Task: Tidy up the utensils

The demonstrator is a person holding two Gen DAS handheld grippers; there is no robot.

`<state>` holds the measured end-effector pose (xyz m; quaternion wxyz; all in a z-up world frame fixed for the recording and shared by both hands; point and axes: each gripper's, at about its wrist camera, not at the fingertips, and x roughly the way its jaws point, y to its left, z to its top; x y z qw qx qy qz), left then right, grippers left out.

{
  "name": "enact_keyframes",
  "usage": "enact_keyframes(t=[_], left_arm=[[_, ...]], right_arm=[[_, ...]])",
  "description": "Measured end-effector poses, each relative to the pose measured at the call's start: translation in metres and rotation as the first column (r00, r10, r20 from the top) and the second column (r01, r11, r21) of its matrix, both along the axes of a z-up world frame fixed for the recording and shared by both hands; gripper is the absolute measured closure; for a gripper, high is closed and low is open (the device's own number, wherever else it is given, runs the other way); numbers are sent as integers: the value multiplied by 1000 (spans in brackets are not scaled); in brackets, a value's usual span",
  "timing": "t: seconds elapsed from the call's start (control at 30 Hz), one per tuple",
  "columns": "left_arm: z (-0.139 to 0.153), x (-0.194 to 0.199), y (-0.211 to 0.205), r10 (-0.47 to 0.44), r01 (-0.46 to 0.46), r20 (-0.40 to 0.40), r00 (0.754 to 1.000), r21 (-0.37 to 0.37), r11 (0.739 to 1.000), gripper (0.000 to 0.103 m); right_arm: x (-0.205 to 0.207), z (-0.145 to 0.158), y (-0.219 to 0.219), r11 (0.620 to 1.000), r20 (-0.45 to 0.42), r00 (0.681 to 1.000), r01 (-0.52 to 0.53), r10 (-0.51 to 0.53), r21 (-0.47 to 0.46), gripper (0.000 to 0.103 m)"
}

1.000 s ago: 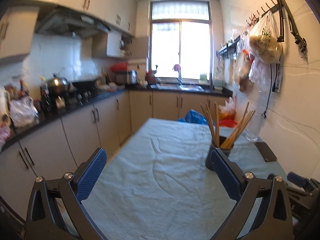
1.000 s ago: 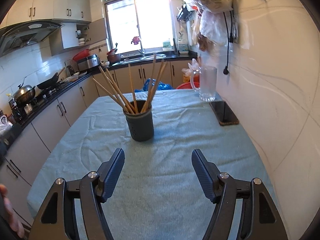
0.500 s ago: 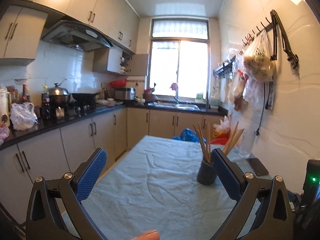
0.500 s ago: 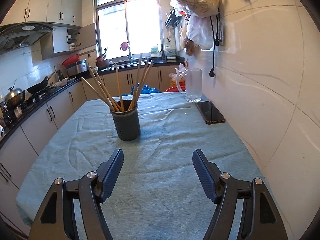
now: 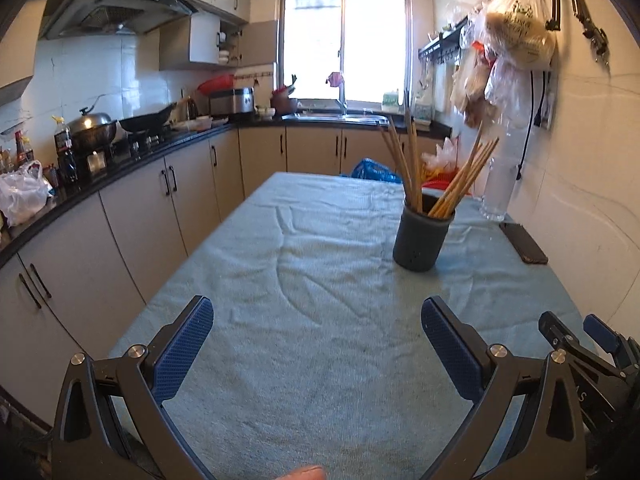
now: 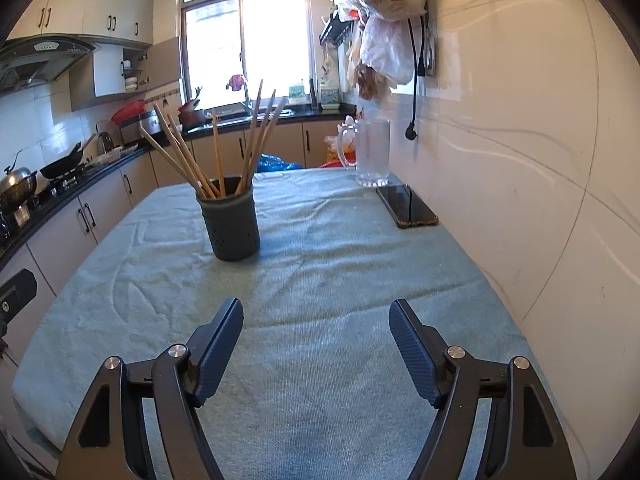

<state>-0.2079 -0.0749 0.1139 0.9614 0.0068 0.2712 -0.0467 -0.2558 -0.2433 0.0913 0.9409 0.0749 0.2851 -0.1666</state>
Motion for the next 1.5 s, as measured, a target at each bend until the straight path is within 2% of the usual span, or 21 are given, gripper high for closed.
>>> enact_keyframes(t=[0.2,0.37,1.13,1.5], left_arm=[[-12,7,-2,-2,3,-40,999,25,1000,0],[-16,11,-1,-11,12,-66,998,16,1000,0],[-26,14,-5,-51,55,-133,990,27,998,0],[-27,13,-4,-57,60,-140,989,21,998,0]], right_arm=[[3,-5,2,1000,-13,1000,-1,1,-4,23],[4,-6,4,1000,-14,1000,3,-3,-16,23],[2,-5,6,1000,-3,1000,14,-14,-27,22],[1,-3,8,999,1,1000,12,-12,-32,22]])
